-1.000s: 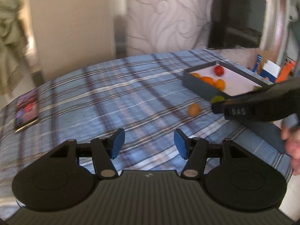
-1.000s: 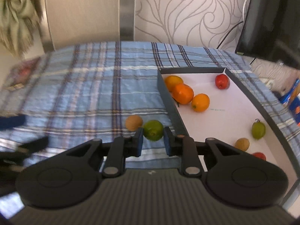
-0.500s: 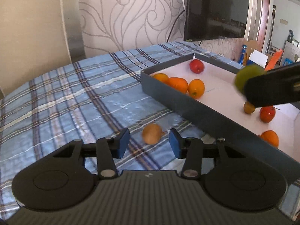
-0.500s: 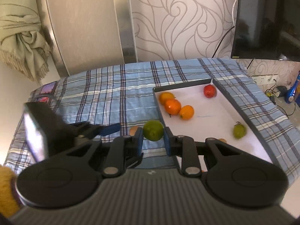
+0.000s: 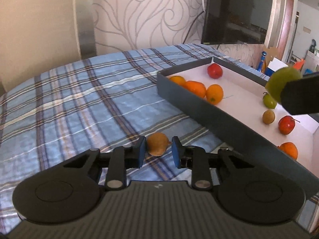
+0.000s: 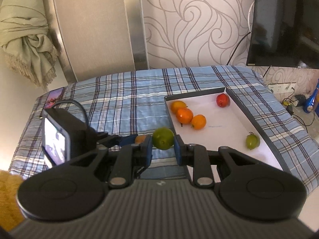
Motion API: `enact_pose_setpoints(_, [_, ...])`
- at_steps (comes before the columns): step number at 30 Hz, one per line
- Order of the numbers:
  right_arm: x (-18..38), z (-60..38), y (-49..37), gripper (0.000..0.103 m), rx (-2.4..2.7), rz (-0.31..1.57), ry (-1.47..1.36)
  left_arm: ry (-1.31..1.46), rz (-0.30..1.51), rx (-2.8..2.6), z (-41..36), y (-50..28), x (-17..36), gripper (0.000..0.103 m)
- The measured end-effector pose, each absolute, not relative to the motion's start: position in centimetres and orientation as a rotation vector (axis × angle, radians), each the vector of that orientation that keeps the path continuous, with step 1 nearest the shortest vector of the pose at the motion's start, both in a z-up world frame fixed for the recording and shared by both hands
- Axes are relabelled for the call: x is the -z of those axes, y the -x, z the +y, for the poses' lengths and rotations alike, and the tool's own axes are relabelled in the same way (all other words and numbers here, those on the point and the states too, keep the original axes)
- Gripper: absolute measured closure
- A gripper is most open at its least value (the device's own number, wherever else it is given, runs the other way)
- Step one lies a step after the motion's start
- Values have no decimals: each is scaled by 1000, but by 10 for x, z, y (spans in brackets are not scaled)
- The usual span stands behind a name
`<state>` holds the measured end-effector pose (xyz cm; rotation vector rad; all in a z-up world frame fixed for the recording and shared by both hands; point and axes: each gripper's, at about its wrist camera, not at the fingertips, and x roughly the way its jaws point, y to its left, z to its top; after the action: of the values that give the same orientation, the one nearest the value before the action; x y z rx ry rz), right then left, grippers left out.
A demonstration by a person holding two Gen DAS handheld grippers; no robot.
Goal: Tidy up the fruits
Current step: 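Lift the tan fruit with the left gripper while the right gripper lifts the green lime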
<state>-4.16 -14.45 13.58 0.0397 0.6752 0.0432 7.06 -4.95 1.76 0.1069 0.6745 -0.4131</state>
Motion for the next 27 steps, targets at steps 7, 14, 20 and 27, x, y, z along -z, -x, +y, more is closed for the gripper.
enact_pose_setpoints(7, [-134,-132,43,76,-87,686,-34,-61,683,350,-8,-47,-27,71])
enact_pose_setpoints(14, [-134,-110,48,76,-155,703,-27,-19,699,282,37,-23,-33,71])
enact_pose_setpoints(20, [-136,-88,57,76,-214,710,-12,-4,696,247,63,-10,-37,71])
enact_pose_setpoints(27, [-139,-82,64,76,-256,707,-6,-5,691,196,74,0,-41,71])
